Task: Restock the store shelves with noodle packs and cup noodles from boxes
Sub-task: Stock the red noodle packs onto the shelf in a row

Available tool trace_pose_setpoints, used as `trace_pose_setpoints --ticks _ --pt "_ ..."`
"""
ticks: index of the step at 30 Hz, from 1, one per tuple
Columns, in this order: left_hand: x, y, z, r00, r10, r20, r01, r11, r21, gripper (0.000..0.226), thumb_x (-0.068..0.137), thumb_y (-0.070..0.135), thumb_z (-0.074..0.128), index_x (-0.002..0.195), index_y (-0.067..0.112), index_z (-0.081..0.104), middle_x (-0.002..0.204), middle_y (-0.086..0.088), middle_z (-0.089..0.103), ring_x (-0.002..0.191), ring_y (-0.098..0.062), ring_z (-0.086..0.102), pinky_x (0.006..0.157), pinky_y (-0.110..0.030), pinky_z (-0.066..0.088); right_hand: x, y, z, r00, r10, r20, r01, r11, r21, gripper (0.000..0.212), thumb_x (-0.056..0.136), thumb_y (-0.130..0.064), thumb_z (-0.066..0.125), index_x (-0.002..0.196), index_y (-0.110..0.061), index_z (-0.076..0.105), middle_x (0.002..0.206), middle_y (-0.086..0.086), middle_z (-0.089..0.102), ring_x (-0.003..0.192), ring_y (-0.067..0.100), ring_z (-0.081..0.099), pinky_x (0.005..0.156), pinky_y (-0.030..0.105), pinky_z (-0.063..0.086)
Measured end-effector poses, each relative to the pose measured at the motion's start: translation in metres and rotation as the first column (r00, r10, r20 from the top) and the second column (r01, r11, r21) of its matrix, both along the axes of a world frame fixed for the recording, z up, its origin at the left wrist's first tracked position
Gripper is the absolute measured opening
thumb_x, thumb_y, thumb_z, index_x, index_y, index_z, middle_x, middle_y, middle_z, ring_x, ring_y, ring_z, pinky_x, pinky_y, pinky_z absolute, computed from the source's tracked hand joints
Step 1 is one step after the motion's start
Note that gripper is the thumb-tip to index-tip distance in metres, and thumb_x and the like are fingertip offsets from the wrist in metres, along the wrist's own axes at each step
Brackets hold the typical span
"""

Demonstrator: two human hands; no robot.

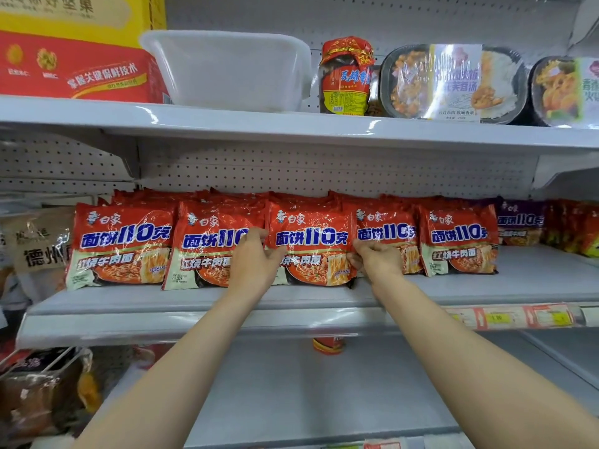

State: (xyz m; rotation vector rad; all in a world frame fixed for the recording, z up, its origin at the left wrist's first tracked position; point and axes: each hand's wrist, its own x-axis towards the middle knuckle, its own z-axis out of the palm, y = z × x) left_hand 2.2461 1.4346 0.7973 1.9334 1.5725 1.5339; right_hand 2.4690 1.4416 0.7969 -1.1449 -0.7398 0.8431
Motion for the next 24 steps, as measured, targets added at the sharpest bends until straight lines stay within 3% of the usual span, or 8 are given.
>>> trace_pose_setpoints --ticks 4,7,10,14,17,24 --pt "0.005 -0.006 -0.008 1.0 -0.01 -0.009 0.01 1.0 0.028 0.049 0.092 0.035 0.071 0.134 0.015 0.053 0.137 -0.005 0.049 0.103 -0.016 0.063 0.097 -0.042 0.053 -0.004 -0.012 -0.001 0.978 -0.041 0.203 0.029 0.997 0.065 0.02 0.095 -0.016 0.069 0.114 -0.007 0.068 0.097 0.007 0.074 0.082 0.017 0.075 0.077 0.027 0.061" --pt "0.008 -0.012 -0.017 0.999 -0.015 -0.052 0.019 0.998 0.061 0.048 0.092 0.036 0.07 0.133 0.016 0.053 0.141 -0.005 0.044 0.113 -0.019 0.058 0.102 -0.041 0.049 -0.009 -0.019 -0.004 0.918 -0.098 0.385 0.056 0.991 0.117 0.024 0.095 -0.02 0.07 0.118 -0.013 0.067 0.101 -0.001 0.072 0.081 0.012 0.074 0.083 0.035 0.062" --pt "0.012 -0.019 -0.026 0.992 0.033 -0.12 -0.022 0.995 0.093 0.044 0.093 0.042 0.066 0.129 0.019 0.056 0.135 -0.004 0.048 0.116 -0.022 0.055 0.096 -0.033 0.044 -0.015 -0.029 -0.007 0.797 -0.129 0.589 0.063 0.989 0.132 0.026 0.096 -0.031 0.067 0.12 -0.021 0.066 0.106 -0.011 0.069 0.092 0.011 0.07 0.088 0.039 0.06" --pt "0.022 -0.026 -0.029 0.985 0.067 -0.16 -0.056 0.996 0.073 0.046 0.094 0.053 0.058 0.13 0.024 0.055 0.129 -0.005 0.055 0.11 -0.024 0.058 0.094 -0.043 0.049 -0.026 -0.045 -0.014 0.611 -0.114 0.783 0.073 0.993 0.089 0.028 0.103 -0.042 0.051 0.126 -0.028 0.059 0.097 -0.009 0.07 0.085 0.011 0.068 0.081 0.039 0.058" --pt "0.028 -0.032 -0.03 0.976 0.085 -0.2 -0.079 0.996 0.038 0.049 0.097 0.055 0.053 0.135 0.023 0.054 0.13 -0.006 0.057 0.115 -0.024 0.054 0.087 -0.032 0.038 -0.031 -0.049 -0.017 0.547 -0.082 0.833 0.073 0.996 0.051 0.033 0.104 -0.043 0.045 0.132 -0.029 0.054 0.103 -0.004 0.072 0.096 0.019 0.067 0.087 0.038 0.053" --pt "0.036 -0.035 -0.028 0.96 0.119 -0.254 -0.121 0.993 0.01 0.051 0.098 0.057 0.049 0.133 0.022 0.055 0.135 -0.005 0.053 0.119 -0.025 0.053 0.085 -0.033 0.036 -0.032 -0.05 -0.012 0.543 0.019 0.839 0.019 0.999 -0.034 0.039 0.107 -0.042 0.039 0.14 -0.023 0.047 0.122 0.001 0.067 0.113 0.024 0.062 0.088 0.035 0.044"
